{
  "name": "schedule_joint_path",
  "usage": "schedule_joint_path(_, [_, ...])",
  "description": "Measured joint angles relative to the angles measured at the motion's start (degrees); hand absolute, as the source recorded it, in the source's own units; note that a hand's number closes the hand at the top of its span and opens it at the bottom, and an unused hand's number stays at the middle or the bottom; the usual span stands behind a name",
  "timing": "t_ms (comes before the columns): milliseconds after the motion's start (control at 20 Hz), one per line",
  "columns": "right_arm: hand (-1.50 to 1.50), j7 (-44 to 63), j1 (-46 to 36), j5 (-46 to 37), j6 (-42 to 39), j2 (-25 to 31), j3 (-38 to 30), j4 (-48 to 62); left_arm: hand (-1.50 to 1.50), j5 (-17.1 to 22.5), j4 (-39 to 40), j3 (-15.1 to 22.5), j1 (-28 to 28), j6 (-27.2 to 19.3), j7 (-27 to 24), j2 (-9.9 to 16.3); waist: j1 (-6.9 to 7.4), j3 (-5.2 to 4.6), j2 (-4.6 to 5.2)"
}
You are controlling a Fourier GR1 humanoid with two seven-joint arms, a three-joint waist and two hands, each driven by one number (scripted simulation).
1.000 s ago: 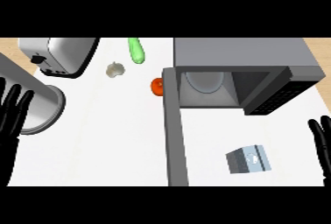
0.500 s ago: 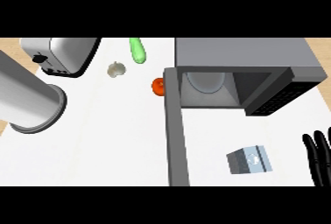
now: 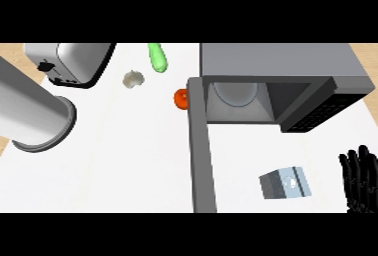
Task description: Pick up the milk, place it into the microwave and close the microwave
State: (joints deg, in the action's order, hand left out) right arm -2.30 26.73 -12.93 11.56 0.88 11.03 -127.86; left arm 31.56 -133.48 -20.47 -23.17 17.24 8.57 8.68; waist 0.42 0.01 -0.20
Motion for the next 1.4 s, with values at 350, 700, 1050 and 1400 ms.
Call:
schedule_joint_path(350, [-1.50, -7.4, 1.6, 2.1, 2.0, 0.0, -4.9, 10.4, -1.50, 2.5, -0.2, -3.9, -4.8, 3.9, -0.7, -0.4, 0.33, 0.03, -0.05])
schedule_joint_path(700, [-1.50, -16.4, -0.1, 5.1, 1.8, 0.1, -9.4, 24.5, -1.50, 4.4, -0.1, -6.1, -8.7, 7.5, -2.1, -1.8, 0.52, 0.06, -0.03])
schedule_joint_path(1050, [-1.50, -25.9, -4.3, 5.8, 1.0, 1.5, -13.6, 39.5, -1.50, 7.6, 0.2, -8.8, -10.2, 9.8, -2.3, -0.8, 0.63, 0.08, 0.01])
schedule_joint_path(1400, [-1.50, -35.5, -10.0, 6.1, 0.6, 2.1, -16.7, 55.2, -1.50, 9.8, 0.5, -10.4, -12.4, 12.7, -3.4, -2.1, 0.58, 0.08, 0.05])
